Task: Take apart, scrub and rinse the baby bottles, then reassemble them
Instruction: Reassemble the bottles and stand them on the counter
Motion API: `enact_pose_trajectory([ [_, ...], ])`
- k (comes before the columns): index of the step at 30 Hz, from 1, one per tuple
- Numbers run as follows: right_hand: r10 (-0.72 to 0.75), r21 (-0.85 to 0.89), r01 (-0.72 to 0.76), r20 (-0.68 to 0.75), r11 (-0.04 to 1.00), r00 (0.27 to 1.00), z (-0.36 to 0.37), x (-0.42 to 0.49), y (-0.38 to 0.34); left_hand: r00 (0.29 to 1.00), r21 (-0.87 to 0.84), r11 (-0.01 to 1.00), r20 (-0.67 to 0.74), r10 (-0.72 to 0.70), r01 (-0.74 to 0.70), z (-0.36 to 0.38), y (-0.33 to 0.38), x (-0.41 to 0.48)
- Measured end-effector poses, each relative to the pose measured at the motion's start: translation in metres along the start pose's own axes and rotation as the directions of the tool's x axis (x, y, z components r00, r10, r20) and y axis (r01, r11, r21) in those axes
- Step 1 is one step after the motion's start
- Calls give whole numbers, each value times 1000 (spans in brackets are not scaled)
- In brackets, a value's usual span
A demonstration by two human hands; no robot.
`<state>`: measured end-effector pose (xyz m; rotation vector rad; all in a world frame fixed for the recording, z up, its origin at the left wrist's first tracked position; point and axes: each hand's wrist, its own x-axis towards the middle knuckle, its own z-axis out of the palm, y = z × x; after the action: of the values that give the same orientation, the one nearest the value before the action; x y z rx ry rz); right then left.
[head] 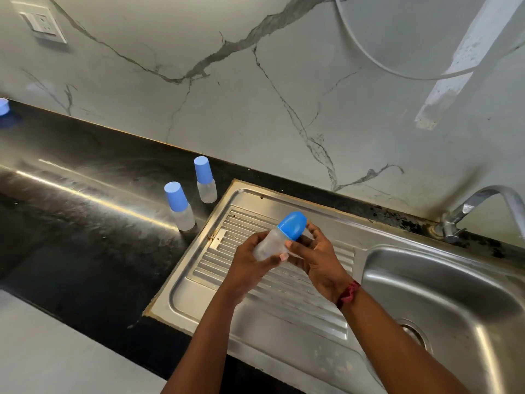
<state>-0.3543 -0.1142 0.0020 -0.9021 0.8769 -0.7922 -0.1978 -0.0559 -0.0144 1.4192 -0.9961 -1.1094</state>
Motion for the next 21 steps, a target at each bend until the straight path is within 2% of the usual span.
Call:
enact_pose_trajectory([
  [3,85,-207,-67,80,976,993,12,-3,12,1000,-6,1000,5,5,-5,-9,-13,-8],
  [7,86,-266,-71,45,961,995,33,-6,31,999,147,989,-46,-15,21,-22,-34,-19],
  [11,99,-339,-66,81,938,992,55,-10,56,993,264,964,-122,1,31,-45,-47,-33],
  [16,65,-361,-31,84,932,994,90,-8,70,975,167,982,-217,-47,84,-80,-47,-52],
  [21,21,-477,34,111,878,994,120,10,82,918,-11,996,-389,-81,83,-130,-35,-63],
])
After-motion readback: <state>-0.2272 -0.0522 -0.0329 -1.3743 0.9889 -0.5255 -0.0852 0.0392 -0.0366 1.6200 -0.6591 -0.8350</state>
